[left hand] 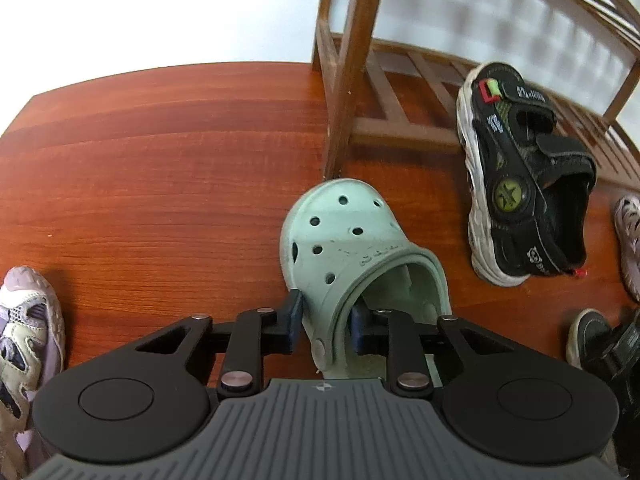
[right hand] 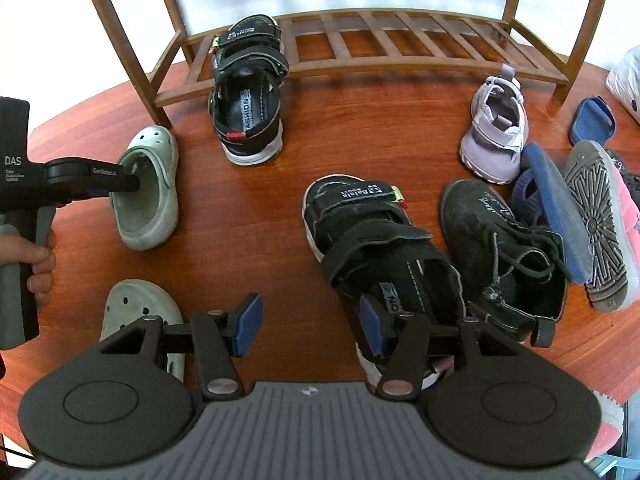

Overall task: Organize scattered shoes
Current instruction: 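Grasp the second mint-green clog with the left tool while the right tool releases its clog, then set the clog beside the other clog with the left tool while the right tool grasps a black velcro sandal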

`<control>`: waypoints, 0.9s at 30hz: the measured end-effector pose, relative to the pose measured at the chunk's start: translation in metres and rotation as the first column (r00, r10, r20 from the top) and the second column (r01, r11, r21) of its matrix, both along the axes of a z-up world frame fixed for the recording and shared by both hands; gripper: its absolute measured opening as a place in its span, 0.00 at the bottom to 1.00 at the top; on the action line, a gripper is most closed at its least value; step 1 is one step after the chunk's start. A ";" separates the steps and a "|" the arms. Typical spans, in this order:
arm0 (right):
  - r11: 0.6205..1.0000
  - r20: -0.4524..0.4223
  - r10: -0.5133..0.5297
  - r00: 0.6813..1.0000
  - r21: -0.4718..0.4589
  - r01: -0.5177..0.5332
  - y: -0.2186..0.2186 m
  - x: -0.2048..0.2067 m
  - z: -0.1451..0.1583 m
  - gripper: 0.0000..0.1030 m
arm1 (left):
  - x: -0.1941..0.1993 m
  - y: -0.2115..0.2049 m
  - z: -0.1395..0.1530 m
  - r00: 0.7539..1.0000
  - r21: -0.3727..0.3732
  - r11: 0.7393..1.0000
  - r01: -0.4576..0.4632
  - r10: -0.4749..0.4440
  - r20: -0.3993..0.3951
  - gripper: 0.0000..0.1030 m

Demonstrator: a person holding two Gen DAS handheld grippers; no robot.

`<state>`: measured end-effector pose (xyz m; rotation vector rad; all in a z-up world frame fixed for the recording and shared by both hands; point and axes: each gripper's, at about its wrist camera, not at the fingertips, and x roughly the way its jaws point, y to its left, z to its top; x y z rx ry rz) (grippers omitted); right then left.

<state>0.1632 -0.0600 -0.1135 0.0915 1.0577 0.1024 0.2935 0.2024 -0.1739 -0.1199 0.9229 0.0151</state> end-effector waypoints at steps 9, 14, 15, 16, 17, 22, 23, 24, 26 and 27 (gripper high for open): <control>1.000 0.008 0.013 1.000 -0.003 -0.013 -0.005 -0.001 0.003 0.58 | -0.022 0.012 0.015 1.000 -0.004 1.000 0.007 -0.007 0.023 0.14; 1.000 0.011 0.028 1.000 0.003 -0.028 -0.006 -0.003 0.004 0.58 | -0.048 0.024 0.022 0.999 0.007 1.000 0.018 -0.018 0.026 0.14; 0.999 0.011 0.034 0.999 0.003 -0.034 -0.006 -0.003 0.005 0.58 | -0.054 0.027 0.024 1.000 0.013 1.000 0.019 -0.019 0.024 0.14; 0.999 0.012 0.043 0.999 0.003 -0.043 -0.005 -0.003 0.005 0.58 | -0.057 0.029 0.024 1.000 0.018 1.000 0.019 -0.019 0.023 0.14; 0.999 0.014 0.049 0.999 0.002 -0.049 -0.005 -0.004 0.006 0.58 | -0.065 0.032 0.026 1.000 0.024 1.000 0.020 -0.020 0.023 0.14; 0.997 0.015 0.079 0.997 0.005 -0.079 -0.003 -0.005 0.007 0.58 | -0.096 0.044 0.030 1.000 0.033 0.999 0.019 -0.019 0.002 0.14; 0.996 0.014 0.083 0.996 0.007 -0.083 -0.003 -0.005 0.007 0.58 | -0.103 0.046 0.031 1.000 0.035 0.999 0.014 -0.014 -0.005 0.14; 0.996 0.013 0.087 0.996 0.007 -0.087 -0.003 -0.005 0.007 0.58 | -0.108 0.047 0.030 1.000 0.034 0.999 0.010 -0.010 -0.011 0.14; 0.995 0.013 0.097 0.995 0.008 -0.097 -0.002 -0.005 0.008 0.58 | -0.121 0.049 0.030 1.000 0.029 1.000 0.002 -0.001 -0.025 0.14; 0.995 0.012 0.104 0.994 0.008 -0.104 -0.002 -0.004 0.008 0.58 | -0.128 0.050 0.030 0.999 0.027 1.000 -0.002 0.002 -0.032 0.14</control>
